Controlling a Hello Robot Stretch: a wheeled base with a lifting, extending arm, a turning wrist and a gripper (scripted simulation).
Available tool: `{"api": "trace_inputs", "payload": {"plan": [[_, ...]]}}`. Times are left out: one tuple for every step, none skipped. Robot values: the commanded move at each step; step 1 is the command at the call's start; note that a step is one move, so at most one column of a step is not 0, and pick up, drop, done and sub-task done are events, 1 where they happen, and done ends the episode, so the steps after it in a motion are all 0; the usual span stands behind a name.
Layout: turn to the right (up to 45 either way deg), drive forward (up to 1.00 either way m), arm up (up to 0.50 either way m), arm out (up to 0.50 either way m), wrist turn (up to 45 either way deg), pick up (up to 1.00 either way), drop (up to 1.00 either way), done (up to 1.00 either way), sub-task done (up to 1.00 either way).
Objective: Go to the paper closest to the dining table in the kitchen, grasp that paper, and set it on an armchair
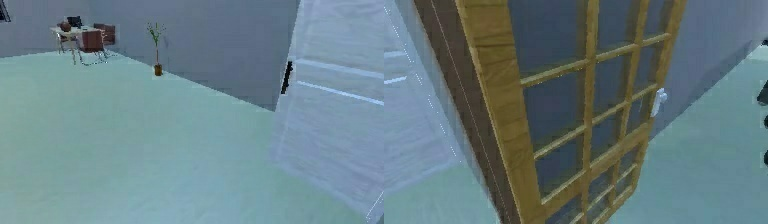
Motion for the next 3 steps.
{"api": "trace_inputs", "payload": {"plan": [[0.0, 0.35, 0.00, 0.00, 0.0, 0.00, 0.00, 0.00, 0.00], [9.0, 0.00, 0.00, 0.00, 0.0, 0.00, 0.00, 0.00, 0.00], [0.0, 1.00, 0.00, 0.00, 0.0, 0.00, 0.00, 0.00, 0.00]]}}
